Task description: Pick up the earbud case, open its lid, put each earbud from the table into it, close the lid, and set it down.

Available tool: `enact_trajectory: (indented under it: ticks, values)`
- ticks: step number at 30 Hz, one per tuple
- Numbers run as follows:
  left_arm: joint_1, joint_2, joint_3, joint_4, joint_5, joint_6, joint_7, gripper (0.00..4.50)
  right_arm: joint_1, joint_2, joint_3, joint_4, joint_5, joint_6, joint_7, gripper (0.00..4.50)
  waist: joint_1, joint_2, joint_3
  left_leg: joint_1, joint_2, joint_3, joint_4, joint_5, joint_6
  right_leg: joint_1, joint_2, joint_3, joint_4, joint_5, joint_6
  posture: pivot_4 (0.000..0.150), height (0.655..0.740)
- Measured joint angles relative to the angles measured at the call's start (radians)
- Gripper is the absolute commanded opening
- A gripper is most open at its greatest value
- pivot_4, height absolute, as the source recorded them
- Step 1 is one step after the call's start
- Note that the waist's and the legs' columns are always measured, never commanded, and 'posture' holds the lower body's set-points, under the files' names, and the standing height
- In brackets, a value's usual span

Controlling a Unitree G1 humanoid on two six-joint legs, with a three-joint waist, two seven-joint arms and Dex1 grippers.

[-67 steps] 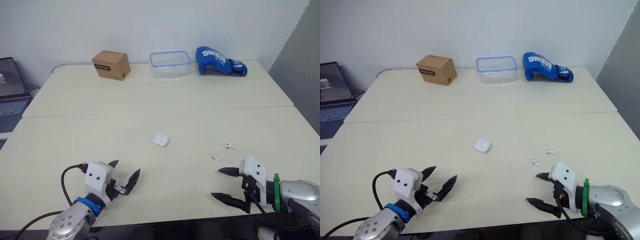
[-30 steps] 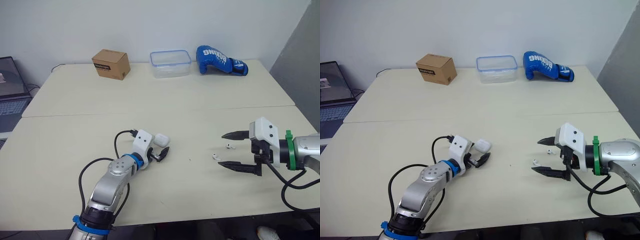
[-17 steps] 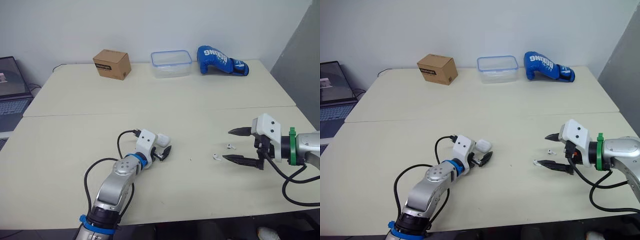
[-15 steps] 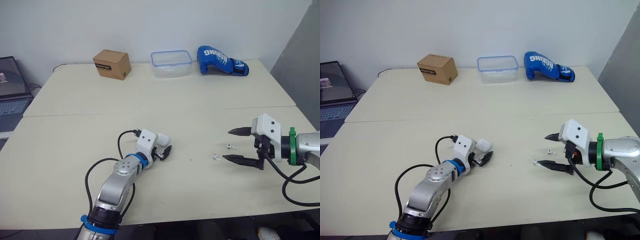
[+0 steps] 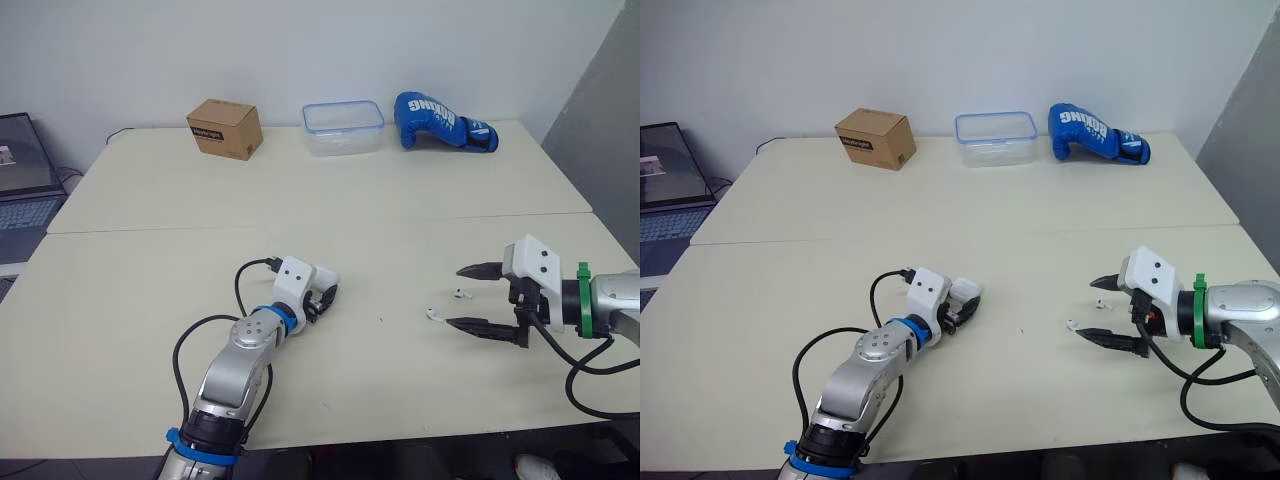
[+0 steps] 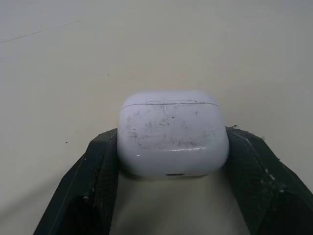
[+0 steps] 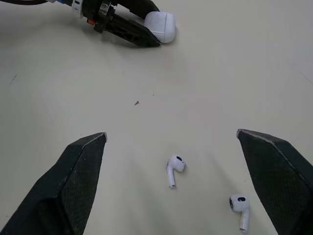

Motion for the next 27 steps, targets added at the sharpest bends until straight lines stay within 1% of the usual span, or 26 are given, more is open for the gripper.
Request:
enact_trajectory:
  ticks: [5, 7, 11, 15, 16, 20, 23, 24, 27]
  values:
    - [0.004, 0.024, -0.002, 0.000, 0.011, -0.021, -0.014, 2.77, -0.004, 0.002, 0.000, -0.006, 0.004, 0.005, -0.001, 4.50, -0.001, 0.000, 0.000, 0.000, 0.000, 0.000, 0.000, 0.000, 0.000, 0.000, 0.000, 0.000, 0.000, 0.000, 0.000, 0.150, 0.7400]
    - [0.017, 0.067, -0.004, -0.011, 0.013, -0.047, -0.045, 2.77, -0.029, 0.011, -0.001, -0.007, 0.025, 0.034, -0.006, 4.50, -0.002, 0.000, 0.000, 0.000, 0.000, 0.000, -0.001, 0.000, -0.001, -0.001, 0.000, 0.000, 0.000, 0.000, 0.000, 0.150, 0.7400]
    - [0.022, 0.187, 0.010, -0.077, 0.010, -0.121, -0.148, 2.77, -0.137, 0.037, -0.001, 0.003, 0.127, 0.177, -0.036, 4.50, -0.008, 0.000, 0.001, 0.000, 0.001, 0.000, -0.001, 0.000, 0.000, -0.001, 0.000, 0.000, 0.000, 0.000, 0.000, 0.150, 0.7400]
    - [-0.037, 0.305, 0.024, -0.100, 0.014, -0.264, -0.256, 2.77, -0.243, 0.111, -0.002, 0.048, 0.259, 0.363, -0.095, 4.50, -0.004, 0.000, 0.002, -0.002, 0.000, 0.000, -0.001, 0.000, 0.000, -0.002, 0.000, 0.000, -0.001, 0.000, 0.000, 0.150, 0.7400]
    - [-0.060, 0.319, 0.028, -0.101, 0.013, -0.297, -0.276, 2.77, -0.258, 0.129, -0.002, 0.057, 0.288, 0.398, -0.109, 4.50, -0.002, 0.000, 0.002, -0.002, 0.000, 0.000, -0.001, 0.000, 0.000, -0.002, 0.000, 0.000, -0.001, 0.000, 0.000, 0.150, 0.7400]
    - [-0.167, 0.351, 0.050, -0.100, -0.004, -0.416, -0.361, 2.77, -0.359, 0.214, -0.010, 0.125, 0.405, 0.565, -0.186, 4.50, -0.002, 0.000, 0.002, -0.005, 0.000, -0.001, -0.001, 0.000, -0.001, -0.005, 0.000, -0.001, -0.001, 0.000, 0.000, 0.150, 0.7400]
    - [-0.240, 0.356, 0.048, -0.085, -0.008, -0.494, -0.415, 2.77, -0.436, 0.283, -0.027, 0.188, 0.468, 0.657, -0.259, 4.50, -0.003, 0.000, 0.002, -0.011, 0.000, 0.000, 0.000, 0.002, -0.003, -0.012, 0.000, -0.001, 0.000, 0.000, -0.001, 0.150, 0.7400]
    - [-0.255, 0.358, 0.047, -0.078, -0.008, -0.510, -0.427, 2.77, -0.454, 0.300, -0.035, 0.201, 0.483, 0.675, -0.275, 4.50, -0.004, 0.000, 0.002, -0.014, 0.000, 0.000, 0.000, 0.002, -0.003, -0.016, 0.000, 0.000, 0.002, 0.000, -0.001, 0.150, 0.7400]
    - [-0.288, 0.360, 0.041, -0.060, -0.006, -0.557, -0.460, 2.77, -0.502, 0.340, -0.060, 0.237, 0.535, 0.742, -0.330, 4.50, -0.007, 0.000, 0.002, -0.016, 0.000, 0.000, 0.000, 0.002, -0.003, -0.019, 0.000, -0.001, 0.001, 0.000, -0.001, 0.150, 0.7400]
